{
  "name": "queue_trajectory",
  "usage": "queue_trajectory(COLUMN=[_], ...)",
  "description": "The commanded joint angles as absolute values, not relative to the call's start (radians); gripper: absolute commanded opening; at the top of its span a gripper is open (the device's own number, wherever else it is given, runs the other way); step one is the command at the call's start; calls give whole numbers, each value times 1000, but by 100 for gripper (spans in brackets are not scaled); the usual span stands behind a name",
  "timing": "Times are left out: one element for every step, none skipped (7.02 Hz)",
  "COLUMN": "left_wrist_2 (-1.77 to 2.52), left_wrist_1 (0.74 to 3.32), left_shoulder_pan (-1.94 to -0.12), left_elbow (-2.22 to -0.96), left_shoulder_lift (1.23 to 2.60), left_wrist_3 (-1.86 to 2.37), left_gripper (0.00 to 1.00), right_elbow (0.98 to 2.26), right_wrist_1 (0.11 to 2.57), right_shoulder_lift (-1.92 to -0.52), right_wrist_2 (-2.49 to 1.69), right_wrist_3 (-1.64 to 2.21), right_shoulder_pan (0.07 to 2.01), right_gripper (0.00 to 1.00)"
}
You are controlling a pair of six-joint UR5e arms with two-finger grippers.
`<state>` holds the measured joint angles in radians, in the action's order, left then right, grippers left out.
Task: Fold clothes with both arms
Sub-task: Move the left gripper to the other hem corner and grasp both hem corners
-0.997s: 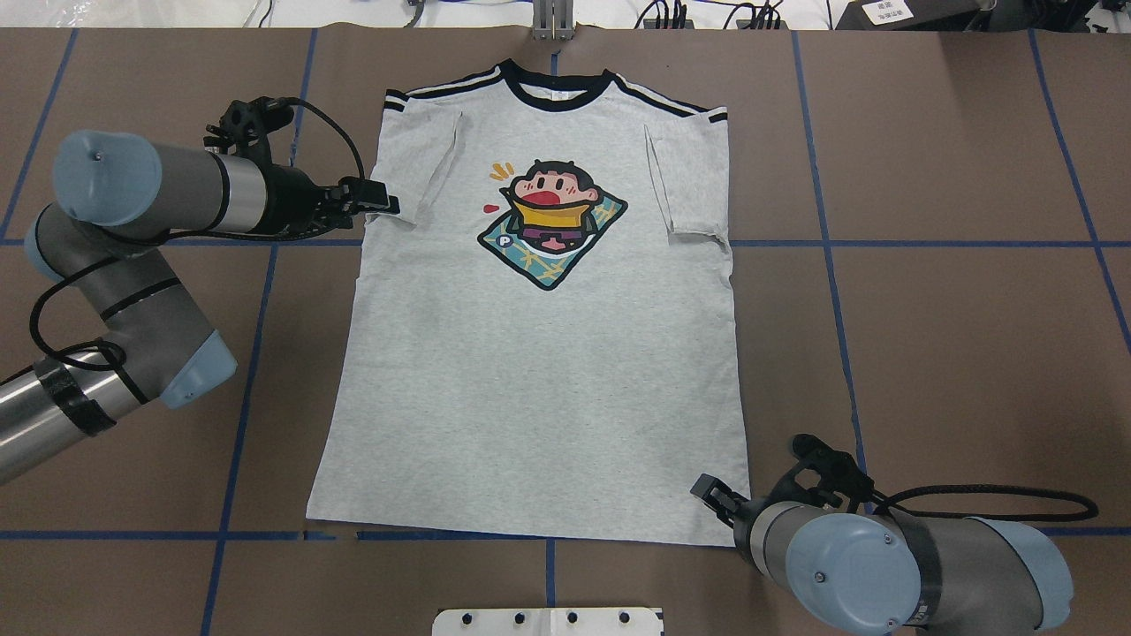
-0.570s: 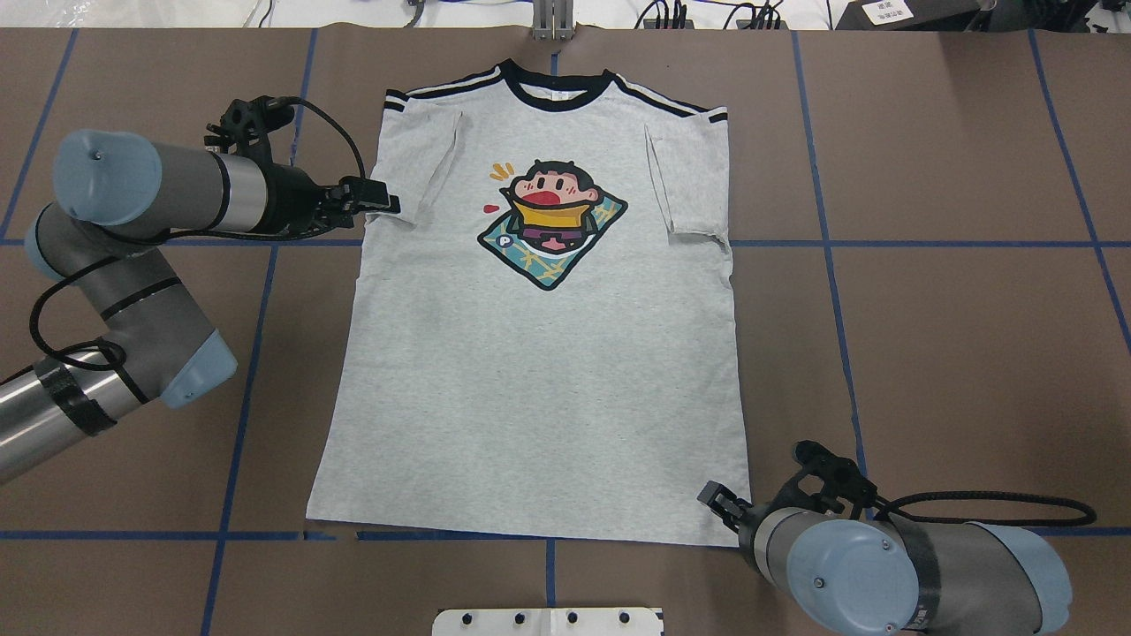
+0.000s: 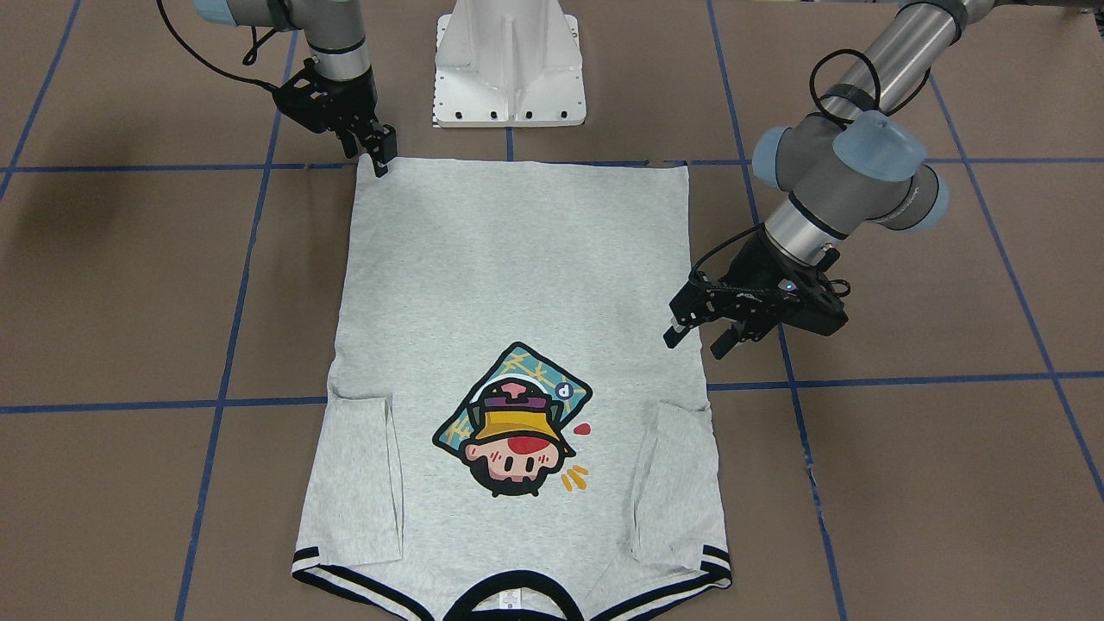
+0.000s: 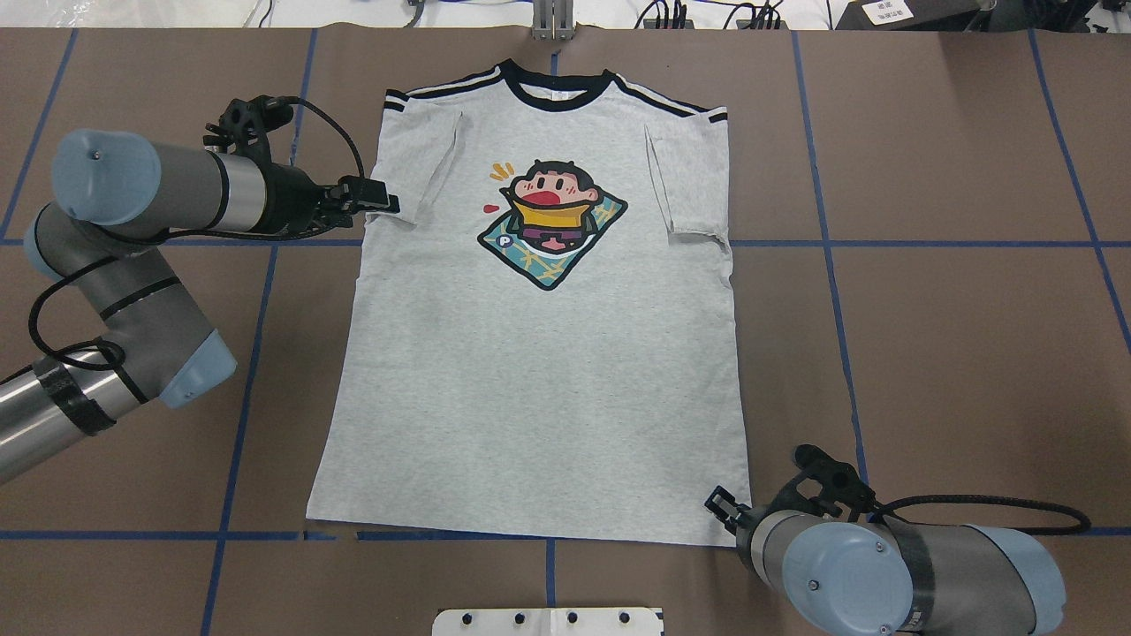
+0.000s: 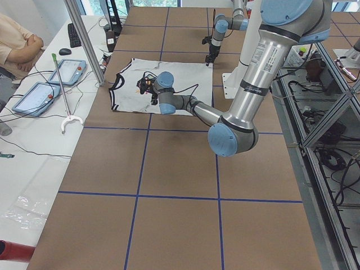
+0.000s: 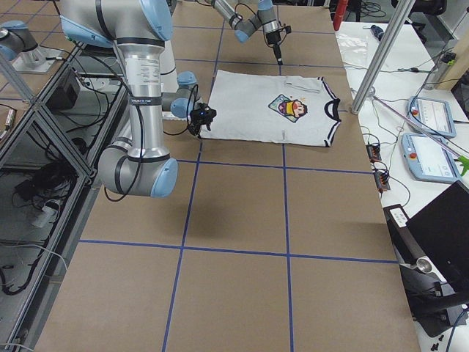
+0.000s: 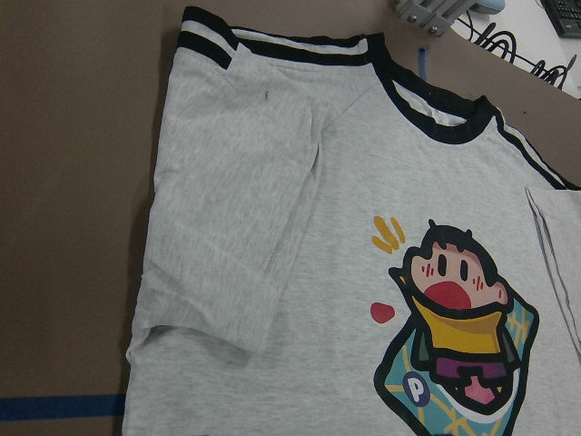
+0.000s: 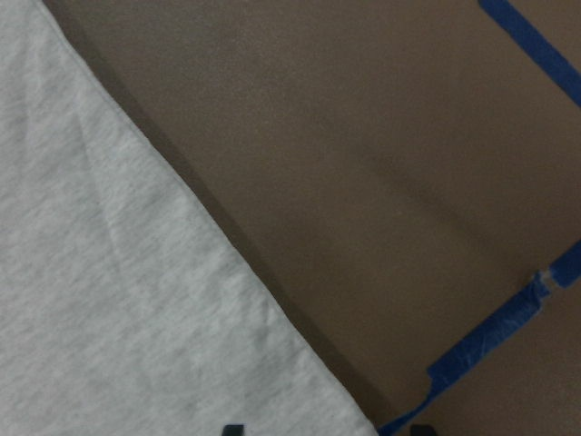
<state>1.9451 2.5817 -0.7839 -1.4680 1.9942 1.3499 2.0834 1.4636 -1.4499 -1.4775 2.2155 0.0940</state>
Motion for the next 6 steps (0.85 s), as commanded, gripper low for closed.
queue_trajectory(left_wrist_2=[1945, 1945, 1945, 1945, 1965, 1977], left_wrist_1=[2582, 2582, 2582, 2582, 2574, 2474], left_shoulder_pan=[-784, -784, -784, -782, -782, -779], left_elbow=[-1467, -1468, -1470, -1470, -1517, -1649], left_shoulder_lift=[1994, 1996, 1999, 2005, 1997, 1938], left_wrist_3=[1350, 1350, 1353, 1356, 1373, 1463], left_gripper=[86, 86, 86, 86, 86, 86], right_elbow=[2088, 2082, 2100, 2108, 2121, 2144], right_wrist_1=[1463, 1463, 1466, 1468, 1468, 1474], right_shoulder_lift=[-1454, -1457, -1454, -1457, -1459, -1459], right_wrist_2=[-1488, -1476, -1479, -1483, -1485, -1482], right_wrist_3=[2229, 2232, 2232, 2229, 2226, 2229], right_shoulder_pan=[78, 60, 64, 64, 90, 95], right_gripper=[0, 0, 0, 0, 0, 0])
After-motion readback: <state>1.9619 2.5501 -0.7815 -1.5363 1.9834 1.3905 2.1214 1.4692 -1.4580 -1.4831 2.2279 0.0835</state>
